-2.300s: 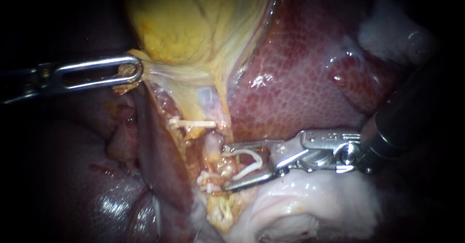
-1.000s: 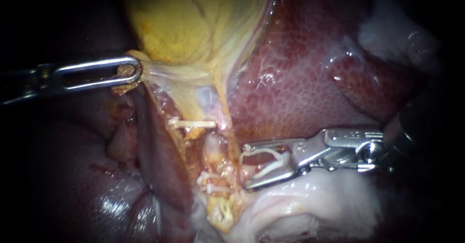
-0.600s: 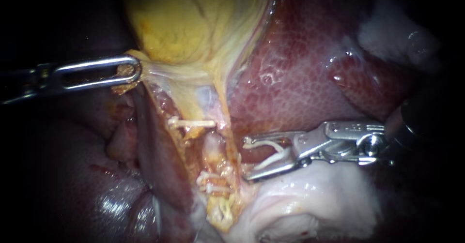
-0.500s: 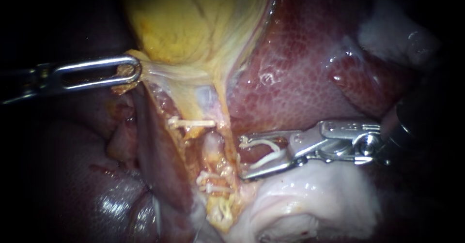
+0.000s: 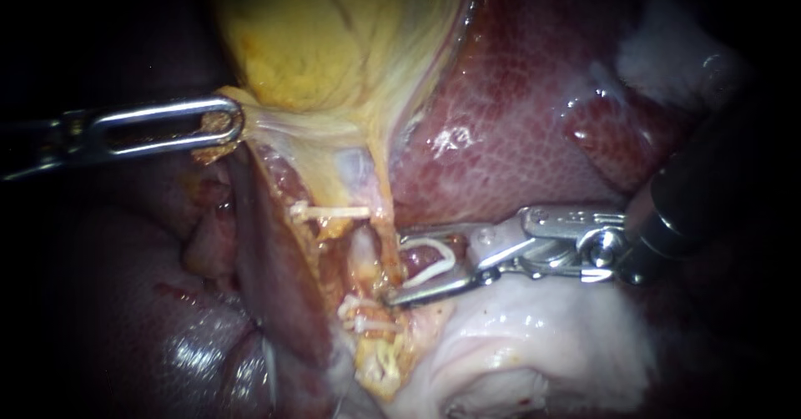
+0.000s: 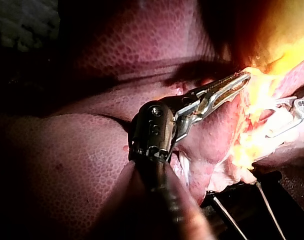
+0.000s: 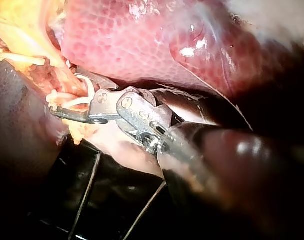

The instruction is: Clipping first clip right tube

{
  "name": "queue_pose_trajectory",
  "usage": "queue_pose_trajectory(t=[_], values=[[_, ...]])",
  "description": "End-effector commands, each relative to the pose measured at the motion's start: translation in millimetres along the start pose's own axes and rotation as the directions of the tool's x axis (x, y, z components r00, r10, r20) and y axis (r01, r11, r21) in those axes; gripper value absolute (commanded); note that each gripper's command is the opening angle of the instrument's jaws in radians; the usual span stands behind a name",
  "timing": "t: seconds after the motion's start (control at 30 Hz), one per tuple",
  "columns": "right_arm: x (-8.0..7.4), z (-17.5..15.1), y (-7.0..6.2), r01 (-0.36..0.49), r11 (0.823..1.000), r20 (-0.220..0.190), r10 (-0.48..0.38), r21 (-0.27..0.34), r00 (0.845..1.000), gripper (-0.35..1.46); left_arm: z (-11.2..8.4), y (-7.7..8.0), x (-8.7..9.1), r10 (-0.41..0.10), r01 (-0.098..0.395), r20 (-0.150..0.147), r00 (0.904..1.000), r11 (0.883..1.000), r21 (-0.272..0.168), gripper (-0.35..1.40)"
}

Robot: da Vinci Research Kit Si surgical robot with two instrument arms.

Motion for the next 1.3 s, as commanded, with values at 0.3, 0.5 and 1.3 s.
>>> queue_pose_trajectory(t=[0.3,0.5,1.3], values=[[-1.6,1.2,-0.9,-0.022,0.997,0.020,0.021,0.073,1.000,0.58,0.0,0.0,0.0,0.000,0.000,0.000,1.0000,1.000,0.000,-0.35],[-3.1,1.7,-0.8,-0.045,0.994,0.045,0.041,0.095,0.998,0.56,0.0,0.0,0.0,0.000,0.000,0.000,1.0000,1.000,0.000,-0.35],[-4.7,-0.2,0.1,-0.111,0.991,0.112,0.102,0.073,0.988,-0.35,0.0,0.0,0.1,0.000,0.000,0.000,1.0000,1.000,0.000,-0.35]])
